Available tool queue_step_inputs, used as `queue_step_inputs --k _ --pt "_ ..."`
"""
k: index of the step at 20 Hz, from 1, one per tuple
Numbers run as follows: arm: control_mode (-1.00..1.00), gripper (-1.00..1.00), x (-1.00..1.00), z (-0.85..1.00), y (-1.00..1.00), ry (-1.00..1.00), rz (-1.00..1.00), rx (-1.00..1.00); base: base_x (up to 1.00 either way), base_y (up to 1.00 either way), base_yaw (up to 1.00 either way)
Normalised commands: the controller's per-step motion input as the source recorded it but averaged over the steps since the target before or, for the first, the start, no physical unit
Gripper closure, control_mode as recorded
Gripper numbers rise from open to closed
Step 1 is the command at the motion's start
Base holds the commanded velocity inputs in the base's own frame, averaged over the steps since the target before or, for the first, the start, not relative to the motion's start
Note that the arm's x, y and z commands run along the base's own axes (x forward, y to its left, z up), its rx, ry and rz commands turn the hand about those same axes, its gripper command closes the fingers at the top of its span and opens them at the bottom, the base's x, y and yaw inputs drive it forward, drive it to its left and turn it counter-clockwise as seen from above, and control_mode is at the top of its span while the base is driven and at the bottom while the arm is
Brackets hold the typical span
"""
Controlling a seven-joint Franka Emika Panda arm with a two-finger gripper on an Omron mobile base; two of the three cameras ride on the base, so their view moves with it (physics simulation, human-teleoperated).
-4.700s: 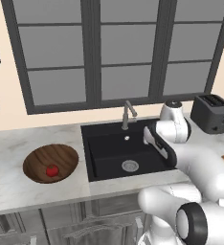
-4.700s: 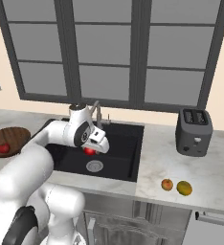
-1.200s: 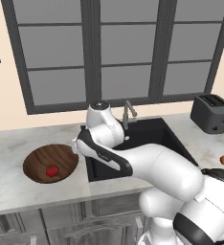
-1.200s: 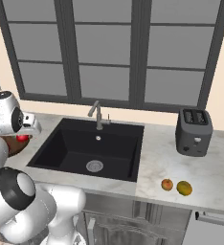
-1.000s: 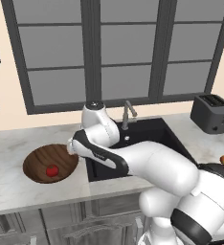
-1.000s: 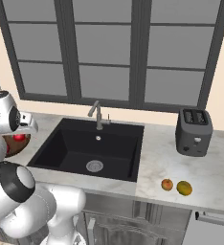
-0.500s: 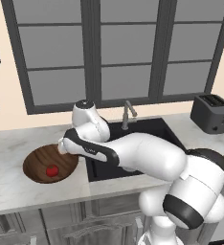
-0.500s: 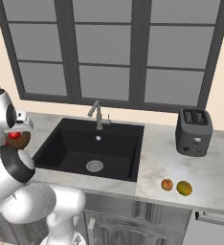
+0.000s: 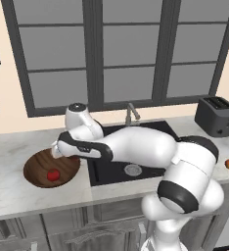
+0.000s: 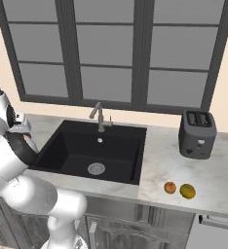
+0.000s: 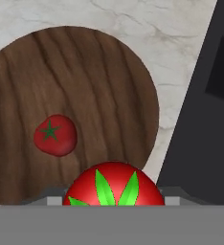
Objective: There is a mixed pile of frozen fruits and vegetables on the counter. Locate all the frozen vegetables and place the items in a bowl on the counter. Take all the frozen fruits and defrost them in a running sink.
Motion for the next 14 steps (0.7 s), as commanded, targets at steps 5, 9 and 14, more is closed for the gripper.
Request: queue_step_inputs --k 5,9,14 --pt "-1.0 1.0 0.14 -0.21 0.25 0.03 0.01 0.0 0.0 0.0 0.0" --pt "-1.0 1.0 0.14 -0.25 0.19 0.02 0.0 0.0 0.0 0.0 0.0" --pt "-1.0 1.0 0.17 -0.26 0.18 0.01 0.0 0.0 0.0 0.0 0.0"
